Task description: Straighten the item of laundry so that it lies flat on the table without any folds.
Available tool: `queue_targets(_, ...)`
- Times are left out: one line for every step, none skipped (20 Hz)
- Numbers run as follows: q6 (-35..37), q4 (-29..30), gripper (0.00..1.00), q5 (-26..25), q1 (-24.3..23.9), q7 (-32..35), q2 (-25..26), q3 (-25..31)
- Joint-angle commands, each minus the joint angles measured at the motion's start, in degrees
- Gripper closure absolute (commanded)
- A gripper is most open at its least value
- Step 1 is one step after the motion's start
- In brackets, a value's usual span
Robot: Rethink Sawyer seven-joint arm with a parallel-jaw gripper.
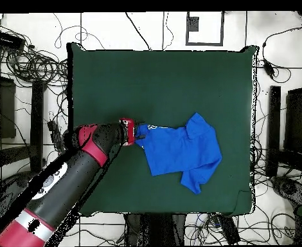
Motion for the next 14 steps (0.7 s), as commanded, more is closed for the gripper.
queue_targets(1.53,2.39,0.0,0.71,1.37,6.28,1.92,8.98)
queue_targets(1.35,2.35,0.0,0.76,1.37,6.41,2.04,9.07)
queue_targets(0.35,2.55,0.0,0.98,1.22,6.42,2.05,9.71)
queue_targets(-0.42,2.81,0.0,1.26,0.98,6.15,1.75,10.64)
queue_targets(-2.07,3.36,0.0,1.83,0.53,5.62,1.16,12.55)
queue_targets(-2.14,3.17,0.0,1.9,0.62,5.96,1.5,12.5)
queue_targets(-2.53,3.11,0.0,2.06,0.64,6.38,1.78,12.64)
queue_targets(-2.6,3.04,0.0,2.11,0.65,6.53,1.89,12.75)
queue_targets(-2.39,2.77,0.0,2.15,0.82,7.06,2.34,12.52)
queue_targets(-2.28,2.69,0.0,2.15,0.83,7.2,2.41,12.53)
queue_targets(-2.18,2.65,0.0,2.16,0.9,7.45,2.5,12.46)
queue_targets(-2.14,2.59,0.0,2.15,0.9,7.54,2.53,12.47)
queue_targets(-2.15,2.63,0.0,2.21,1.02,7.85,2.68,12.5)
queue_targets(-2.11,2.59,0.0,2.24,1.05,7.98,2.7,12.55)
